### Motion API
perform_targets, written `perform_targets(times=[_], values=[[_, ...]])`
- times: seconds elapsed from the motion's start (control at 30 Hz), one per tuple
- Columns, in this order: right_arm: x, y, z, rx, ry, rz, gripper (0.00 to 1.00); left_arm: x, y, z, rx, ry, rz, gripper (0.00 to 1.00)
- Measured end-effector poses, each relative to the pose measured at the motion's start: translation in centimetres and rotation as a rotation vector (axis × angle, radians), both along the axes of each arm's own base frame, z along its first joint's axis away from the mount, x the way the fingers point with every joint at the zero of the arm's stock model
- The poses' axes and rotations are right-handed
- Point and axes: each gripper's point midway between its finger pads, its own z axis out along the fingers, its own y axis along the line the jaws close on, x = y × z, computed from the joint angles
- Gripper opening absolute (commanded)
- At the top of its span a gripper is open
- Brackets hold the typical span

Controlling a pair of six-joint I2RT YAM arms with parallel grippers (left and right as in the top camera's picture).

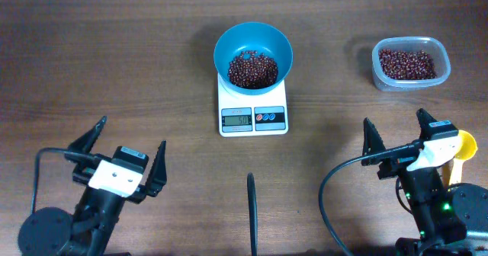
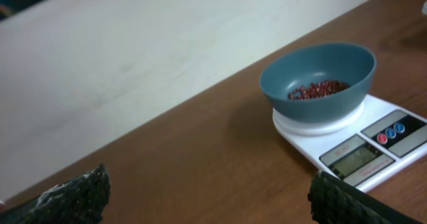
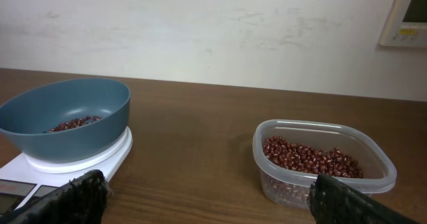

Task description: Scoop item into bowl and weigh 50g on scale

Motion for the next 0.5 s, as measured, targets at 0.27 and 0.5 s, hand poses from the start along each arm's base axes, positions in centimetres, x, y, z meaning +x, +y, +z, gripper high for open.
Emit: perform_targets(times=[0.27,0.5], values=[[0.0,0.0,0.0,-0.001,0.000,0.000,0.99,1.0,2.5,1.5,-0.105,-0.072,0.152,0.99],[0.0,0.0,0.0,0.000,0.000,0.000,0.99,1.8,3.0,1.5,-0.121,-0.168,0.175,0.99]])
